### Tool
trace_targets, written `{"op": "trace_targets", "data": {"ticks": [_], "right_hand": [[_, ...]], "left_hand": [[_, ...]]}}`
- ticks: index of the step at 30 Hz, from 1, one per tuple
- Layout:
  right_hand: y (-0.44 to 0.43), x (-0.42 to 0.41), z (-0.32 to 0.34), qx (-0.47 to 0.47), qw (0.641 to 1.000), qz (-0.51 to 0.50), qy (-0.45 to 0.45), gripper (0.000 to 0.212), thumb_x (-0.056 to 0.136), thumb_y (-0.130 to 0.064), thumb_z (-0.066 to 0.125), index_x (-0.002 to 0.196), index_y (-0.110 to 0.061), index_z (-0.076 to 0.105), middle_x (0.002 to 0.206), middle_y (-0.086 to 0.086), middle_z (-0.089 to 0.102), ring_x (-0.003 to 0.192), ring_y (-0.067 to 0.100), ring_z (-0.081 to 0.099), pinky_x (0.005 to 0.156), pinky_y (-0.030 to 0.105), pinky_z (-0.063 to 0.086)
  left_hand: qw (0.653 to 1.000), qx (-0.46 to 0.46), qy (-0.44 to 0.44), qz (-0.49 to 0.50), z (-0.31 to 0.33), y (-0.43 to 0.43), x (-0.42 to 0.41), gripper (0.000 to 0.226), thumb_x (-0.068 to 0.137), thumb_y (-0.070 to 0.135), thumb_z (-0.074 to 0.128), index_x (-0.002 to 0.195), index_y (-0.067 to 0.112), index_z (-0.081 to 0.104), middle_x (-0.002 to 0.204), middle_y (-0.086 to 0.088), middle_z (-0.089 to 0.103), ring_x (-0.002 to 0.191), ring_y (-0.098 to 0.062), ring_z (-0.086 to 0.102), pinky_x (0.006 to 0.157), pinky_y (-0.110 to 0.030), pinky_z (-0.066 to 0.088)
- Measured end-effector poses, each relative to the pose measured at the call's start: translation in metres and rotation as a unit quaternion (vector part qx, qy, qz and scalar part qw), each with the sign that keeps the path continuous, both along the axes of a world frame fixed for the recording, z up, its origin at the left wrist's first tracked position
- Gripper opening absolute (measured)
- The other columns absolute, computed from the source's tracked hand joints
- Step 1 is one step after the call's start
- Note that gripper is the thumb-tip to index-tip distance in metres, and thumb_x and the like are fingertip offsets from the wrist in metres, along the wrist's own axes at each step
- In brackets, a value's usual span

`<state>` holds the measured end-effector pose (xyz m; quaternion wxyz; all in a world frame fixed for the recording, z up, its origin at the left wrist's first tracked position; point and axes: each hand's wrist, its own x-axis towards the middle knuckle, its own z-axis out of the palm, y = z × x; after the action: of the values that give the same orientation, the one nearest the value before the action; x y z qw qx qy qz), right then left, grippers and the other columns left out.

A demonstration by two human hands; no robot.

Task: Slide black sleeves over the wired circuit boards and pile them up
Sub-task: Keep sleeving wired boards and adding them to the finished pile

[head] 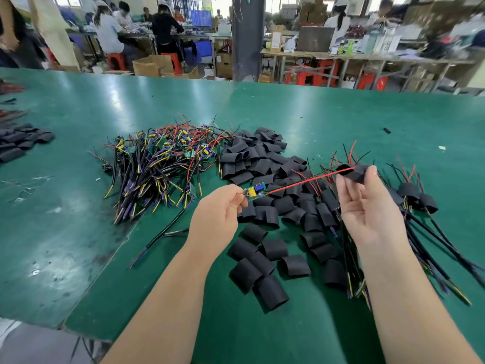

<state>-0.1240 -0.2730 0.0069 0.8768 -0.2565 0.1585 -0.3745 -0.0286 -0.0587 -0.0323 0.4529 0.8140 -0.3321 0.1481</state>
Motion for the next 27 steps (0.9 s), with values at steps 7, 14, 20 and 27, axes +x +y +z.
{"op": "trace_targets", "data": {"ticks": [7, 14, 20, 27], "right_hand": [[0.008, 0.001, 0.007, 0.087, 0.996, 0.024, 0.001, 0.016, 0.094, -0.015, 0.058, 0.091, 0.001, 0.060, 0.076, 0.011, 0.074, 0.080, 0.019, 0.073, 0.070, 0.031, 0.060], [0.013, 0.000, 0.012, 0.055, 0.997, 0.060, -0.009, 0.019, 0.094, -0.025, 0.056, 0.095, -0.006, 0.059, 0.071, 0.004, 0.074, 0.075, 0.012, 0.073, 0.065, 0.025, 0.059], [0.013, -0.001, 0.010, -0.009, 0.997, 0.081, -0.020, 0.022, 0.094, -0.031, 0.054, 0.090, -0.009, 0.057, 0.081, 0.002, 0.075, 0.087, 0.010, 0.072, 0.071, 0.023, 0.057], [0.021, 0.003, 0.001, -0.146, 0.984, 0.100, -0.008, 0.038, 0.074, -0.014, 0.065, 0.111, -0.013, 0.055, 0.096, 0.005, 0.071, 0.097, 0.019, 0.069, 0.088, 0.032, 0.055]], "left_hand": [[1.000, -0.003, 0.001, -0.001, 0.001, 0.001, -0.001, 0.027, 0.093, 0.016, 0.037, 0.081, 0.012, 0.061, 0.068, 0.012, 0.053, 0.064, -0.002, 0.051, 0.059, -0.010, 0.034], [1.000, 0.023, -0.001, 0.017, 0.000, 0.000, 0.000, 0.025, 0.095, 0.013, 0.039, 0.079, 0.018, 0.058, 0.067, 0.015, 0.050, 0.063, -0.002, 0.049, 0.058, -0.016, 0.034], [0.998, 0.047, 0.008, 0.043, 0.001, -0.001, 0.001, 0.027, 0.097, 0.005, 0.044, 0.078, 0.023, 0.053, 0.068, 0.013, 0.050, 0.067, -0.012, 0.049, 0.064, -0.027, 0.037], [0.997, 0.065, 0.022, 0.020, 0.005, -0.004, -0.006, 0.025, 0.098, 0.019, 0.040, 0.079, 0.026, 0.054, 0.073, 0.008, 0.055, 0.074, -0.018, 0.054, 0.070, -0.036, 0.046]]}}
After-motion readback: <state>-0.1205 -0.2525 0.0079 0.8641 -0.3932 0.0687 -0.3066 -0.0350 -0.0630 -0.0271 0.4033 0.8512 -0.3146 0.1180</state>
